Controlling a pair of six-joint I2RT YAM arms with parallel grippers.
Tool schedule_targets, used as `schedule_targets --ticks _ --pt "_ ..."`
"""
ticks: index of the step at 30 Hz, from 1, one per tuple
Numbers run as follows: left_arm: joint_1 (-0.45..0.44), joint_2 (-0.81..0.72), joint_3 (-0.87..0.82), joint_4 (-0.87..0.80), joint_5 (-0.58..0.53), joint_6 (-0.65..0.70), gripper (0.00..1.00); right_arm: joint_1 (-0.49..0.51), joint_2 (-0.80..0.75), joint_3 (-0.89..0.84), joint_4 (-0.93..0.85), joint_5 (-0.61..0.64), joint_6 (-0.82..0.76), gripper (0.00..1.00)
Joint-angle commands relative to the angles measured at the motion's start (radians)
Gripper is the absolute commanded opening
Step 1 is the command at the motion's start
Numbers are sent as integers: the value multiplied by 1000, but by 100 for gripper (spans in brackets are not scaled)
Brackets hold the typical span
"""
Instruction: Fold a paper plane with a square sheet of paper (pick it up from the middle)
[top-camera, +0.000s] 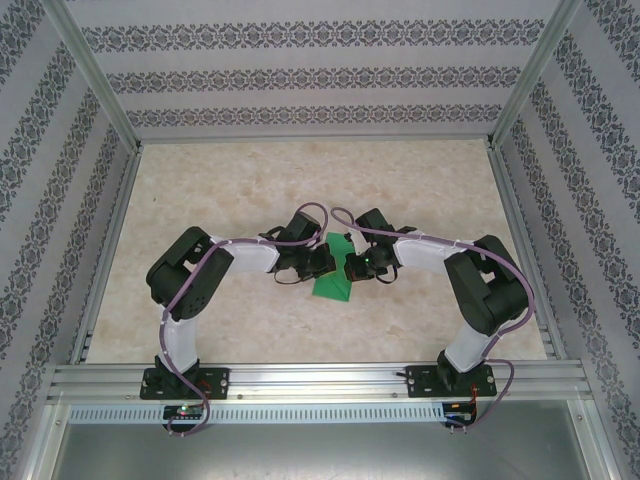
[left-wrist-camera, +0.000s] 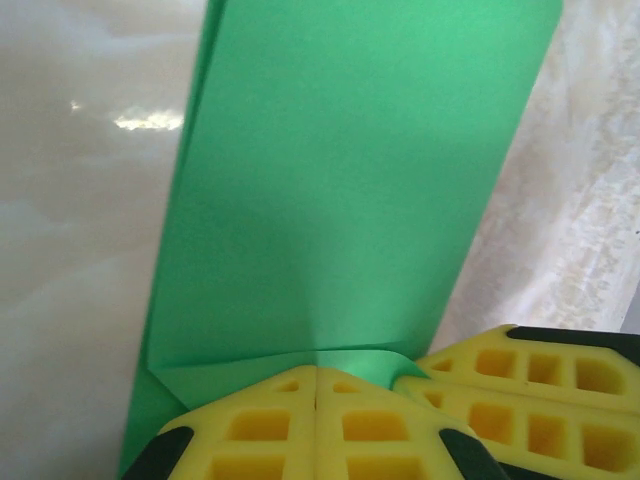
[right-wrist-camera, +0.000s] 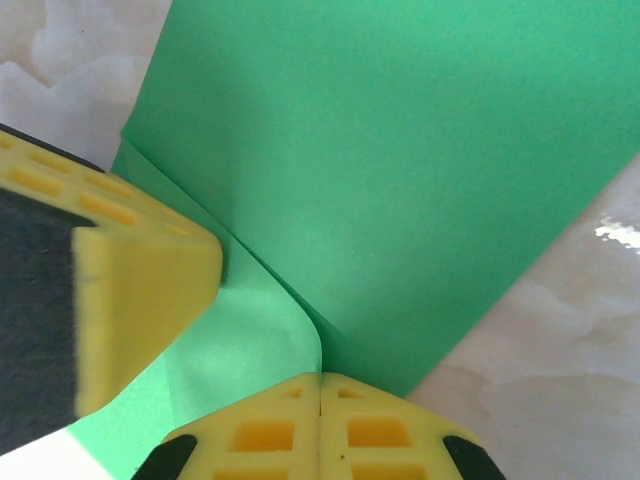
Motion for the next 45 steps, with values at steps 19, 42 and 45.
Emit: schedule_targets --ticks 19,42,45 --pt "-18 31 -24 -50 -53 45 5 -31 -202 -31 -87 102 56 28" --pt "-18 34 -22 -40 -52 41 5 77 -55 -62 128 -193 246 3" --pt "-18 34 -21 -42 -50 42 5 73 -47 -69 130 -179 245 3"
